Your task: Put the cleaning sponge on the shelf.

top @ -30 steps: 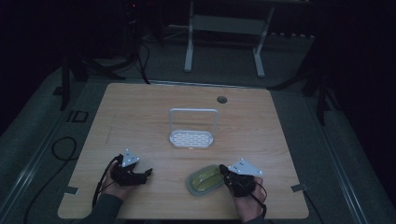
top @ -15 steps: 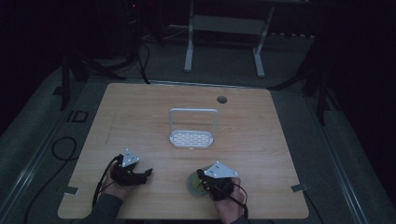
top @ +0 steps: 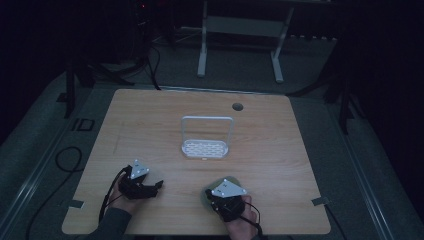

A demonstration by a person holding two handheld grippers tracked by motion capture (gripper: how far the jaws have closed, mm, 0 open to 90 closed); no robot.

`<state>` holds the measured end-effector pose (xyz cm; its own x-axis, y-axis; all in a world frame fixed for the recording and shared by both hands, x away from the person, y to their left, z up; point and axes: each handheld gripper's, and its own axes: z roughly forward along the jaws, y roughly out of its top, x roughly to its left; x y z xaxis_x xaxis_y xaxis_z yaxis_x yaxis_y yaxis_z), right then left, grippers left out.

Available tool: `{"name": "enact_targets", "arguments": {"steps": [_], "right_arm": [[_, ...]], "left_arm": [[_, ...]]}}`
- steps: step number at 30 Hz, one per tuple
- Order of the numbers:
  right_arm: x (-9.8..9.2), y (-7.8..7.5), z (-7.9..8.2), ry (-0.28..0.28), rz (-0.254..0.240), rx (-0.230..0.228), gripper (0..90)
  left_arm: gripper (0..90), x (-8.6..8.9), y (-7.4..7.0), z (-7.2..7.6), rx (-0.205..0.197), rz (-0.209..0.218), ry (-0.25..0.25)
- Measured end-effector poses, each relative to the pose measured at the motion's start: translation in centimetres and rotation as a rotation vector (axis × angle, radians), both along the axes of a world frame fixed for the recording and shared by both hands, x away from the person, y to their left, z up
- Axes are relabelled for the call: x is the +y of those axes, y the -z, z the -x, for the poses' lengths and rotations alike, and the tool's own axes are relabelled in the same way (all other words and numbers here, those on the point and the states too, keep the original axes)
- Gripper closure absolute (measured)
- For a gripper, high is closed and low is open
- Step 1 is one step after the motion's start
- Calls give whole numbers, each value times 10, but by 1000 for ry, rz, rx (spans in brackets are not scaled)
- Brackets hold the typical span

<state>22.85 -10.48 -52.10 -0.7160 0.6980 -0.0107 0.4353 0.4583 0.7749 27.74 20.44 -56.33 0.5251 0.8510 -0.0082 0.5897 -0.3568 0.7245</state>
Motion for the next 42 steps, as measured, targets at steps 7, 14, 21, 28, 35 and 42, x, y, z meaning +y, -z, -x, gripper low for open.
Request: {"name": "enact_targets", "arguments": {"steps": [7, 14, 21, 28, 35, 42], "right_arm": [[-16, -1, 7, 20, 3, 5, 897], [-44, -4, 14, 70, 22, 8, 891], [-72, -5, 13, 138, 29, 9, 885], [-96, -6, 6, 206, 36, 18, 873], [-106, -14, -1, 224, 45, 24, 836], [-104, -27, -8, 185, 64, 41, 716]], "left_arm": [[224, 0, 0, 0, 0, 0, 0], [224, 0, 0, 0, 0, 1, -2], [224, 0, 0, 0, 0, 1, -2], [223, 0, 0, 0, 0, 1, -3], [224, 0, 0, 0, 0, 2, -3], [224, 0, 0, 0, 0, 1, -3]]}}
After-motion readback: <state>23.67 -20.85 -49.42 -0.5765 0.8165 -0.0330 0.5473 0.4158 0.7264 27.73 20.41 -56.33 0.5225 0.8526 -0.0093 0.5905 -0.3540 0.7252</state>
